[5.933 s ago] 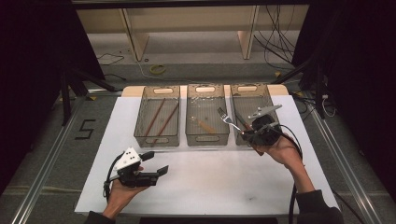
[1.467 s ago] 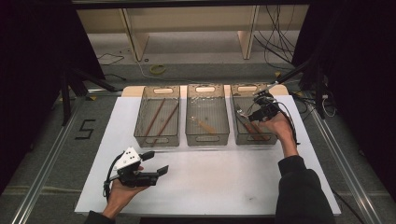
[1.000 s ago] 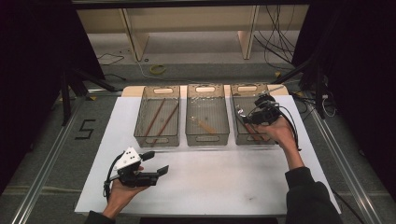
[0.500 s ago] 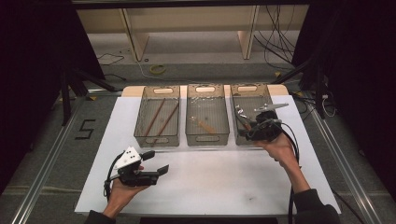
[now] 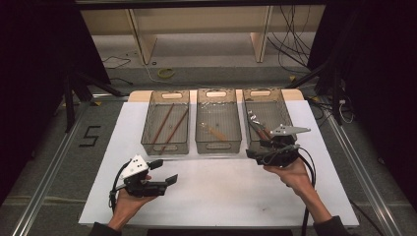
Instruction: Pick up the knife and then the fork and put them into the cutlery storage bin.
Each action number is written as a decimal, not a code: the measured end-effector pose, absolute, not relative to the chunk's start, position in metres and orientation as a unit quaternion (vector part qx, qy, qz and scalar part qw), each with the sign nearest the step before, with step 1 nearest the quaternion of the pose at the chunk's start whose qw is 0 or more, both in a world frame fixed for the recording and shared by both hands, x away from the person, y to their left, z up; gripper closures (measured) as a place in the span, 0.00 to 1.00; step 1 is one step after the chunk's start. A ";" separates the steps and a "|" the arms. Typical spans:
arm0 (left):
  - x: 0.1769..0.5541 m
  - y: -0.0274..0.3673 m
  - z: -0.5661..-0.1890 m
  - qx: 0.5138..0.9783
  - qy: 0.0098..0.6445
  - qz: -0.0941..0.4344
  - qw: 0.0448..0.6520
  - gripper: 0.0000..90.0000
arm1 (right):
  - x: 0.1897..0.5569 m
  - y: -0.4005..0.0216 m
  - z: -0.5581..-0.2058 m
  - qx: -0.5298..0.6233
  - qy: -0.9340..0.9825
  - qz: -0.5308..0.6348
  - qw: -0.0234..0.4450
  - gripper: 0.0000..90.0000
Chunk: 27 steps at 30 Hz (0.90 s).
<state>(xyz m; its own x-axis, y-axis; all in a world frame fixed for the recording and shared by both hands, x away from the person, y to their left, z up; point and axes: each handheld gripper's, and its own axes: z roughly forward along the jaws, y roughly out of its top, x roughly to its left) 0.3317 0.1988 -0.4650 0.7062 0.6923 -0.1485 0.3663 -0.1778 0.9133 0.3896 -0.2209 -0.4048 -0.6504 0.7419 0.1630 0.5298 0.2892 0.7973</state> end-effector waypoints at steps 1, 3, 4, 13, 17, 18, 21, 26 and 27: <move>0.332 0.199 -0.465 0.752 0.351 0.152 0.536 0.21 | 0.387 -0.221 -0.407 0.400 0.792 0.446 0.119 0.32; 0.331 0.199 -0.465 0.753 0.350 0.151 0.536 0.21 | 0.382 -0.221 -0.410 0.395 0.791 0.452 0.117 0.31; 0.332 0.199 -0.465 0.754 0.350 0.150 0.535 0.21 | 0.379 -0.221 -0.411 0.393 0.790 0.455 0.117 0.31; 0.332 0.198 -0.465 0.756 0.347 0.141 0.537 0.20 | 0.359 -0.223 -0.422 0.381 0.778 0.486 0.113 0.28; 0.332 0.198 -0.466 0.757 0.346 0.137 0.537 0.20 | 0.351 -0.225 -0.427 0.377 0.775 0.494 0.113 0.27; 0.332 0.197 -0.466 0.758 0.346 0.136 0.537 0.20 | 0.348 -0.225 -0.428 0.376 0.774 0.497 0.113 0.27; 0.332 0.197 -0.466 0.758 0.345 0.134 0.537 0.20 | 0.342 -0.227 -0.432 0.372 0.770 0.504 0.120 0.27; 0.332 0.197 -0.466 0.758 0.346 0.132 0.538 0.20 | 0.333 -0.229 -0.437 0.365 0.764 0.516 0.128 0.26; 0.331 0.197 -0.466 0.758 0.346 0.132 0.538 0.20 | 0.331 -0.229 -0.438 0.365 0.763 0.517 0.131 0.26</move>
